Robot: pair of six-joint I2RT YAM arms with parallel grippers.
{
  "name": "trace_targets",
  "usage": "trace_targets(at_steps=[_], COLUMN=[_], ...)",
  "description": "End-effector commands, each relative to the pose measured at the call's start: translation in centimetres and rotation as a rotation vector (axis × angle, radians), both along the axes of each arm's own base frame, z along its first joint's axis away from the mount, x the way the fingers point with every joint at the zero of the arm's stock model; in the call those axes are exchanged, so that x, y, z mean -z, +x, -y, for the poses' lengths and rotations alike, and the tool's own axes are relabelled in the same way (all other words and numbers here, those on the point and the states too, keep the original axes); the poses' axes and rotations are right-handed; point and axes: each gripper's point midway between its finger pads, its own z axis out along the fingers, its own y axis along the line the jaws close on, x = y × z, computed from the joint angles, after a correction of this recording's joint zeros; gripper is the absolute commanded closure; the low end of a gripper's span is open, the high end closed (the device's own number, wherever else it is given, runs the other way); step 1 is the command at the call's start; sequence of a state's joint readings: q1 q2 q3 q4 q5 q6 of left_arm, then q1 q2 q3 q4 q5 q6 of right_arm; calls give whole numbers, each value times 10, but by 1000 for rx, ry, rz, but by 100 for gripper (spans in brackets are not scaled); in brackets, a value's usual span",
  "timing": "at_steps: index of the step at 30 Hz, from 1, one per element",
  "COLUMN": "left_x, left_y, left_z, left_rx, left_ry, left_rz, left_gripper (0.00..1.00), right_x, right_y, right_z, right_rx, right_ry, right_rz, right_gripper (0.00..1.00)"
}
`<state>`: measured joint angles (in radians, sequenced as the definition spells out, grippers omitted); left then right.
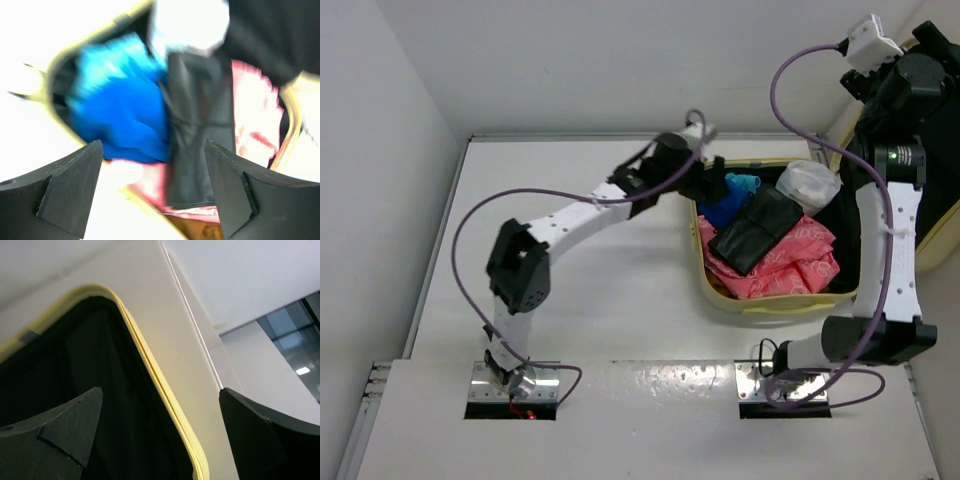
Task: Pack the luggage
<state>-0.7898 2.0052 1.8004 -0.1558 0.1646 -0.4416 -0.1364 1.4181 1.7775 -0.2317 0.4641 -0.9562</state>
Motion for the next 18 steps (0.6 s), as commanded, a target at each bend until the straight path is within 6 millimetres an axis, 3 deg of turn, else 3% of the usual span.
trace_targets(at_steps=[1,5,8,13,16,18], left_x=[-79,-78,-73,-74,-79,-79], left_y=[30,41,52,67,71,79], left_z=[-75,-121,-147,-177,-187,-202], left_rx=[-133,-194,-239,-302,-320,-352], left_ry=[-98,-112,-122,-136,-149,-148], left_rz=[127,90,60,50,51,54], left_gripper=[13,13,13,13,13,13], right_x=[-28,-17,6,22,24,19], right_y=[-16,-13,-5,-7,-2,2], right_z=[43,71,91,119,126,125], right_rx=[135,182,201,249,244,230], right_ry=[-93,-80,-46,-29,-25,-27], right_rz=[45,13,-57,-89,-107,-99], right_gripper=[1,5,9,19,37,57])
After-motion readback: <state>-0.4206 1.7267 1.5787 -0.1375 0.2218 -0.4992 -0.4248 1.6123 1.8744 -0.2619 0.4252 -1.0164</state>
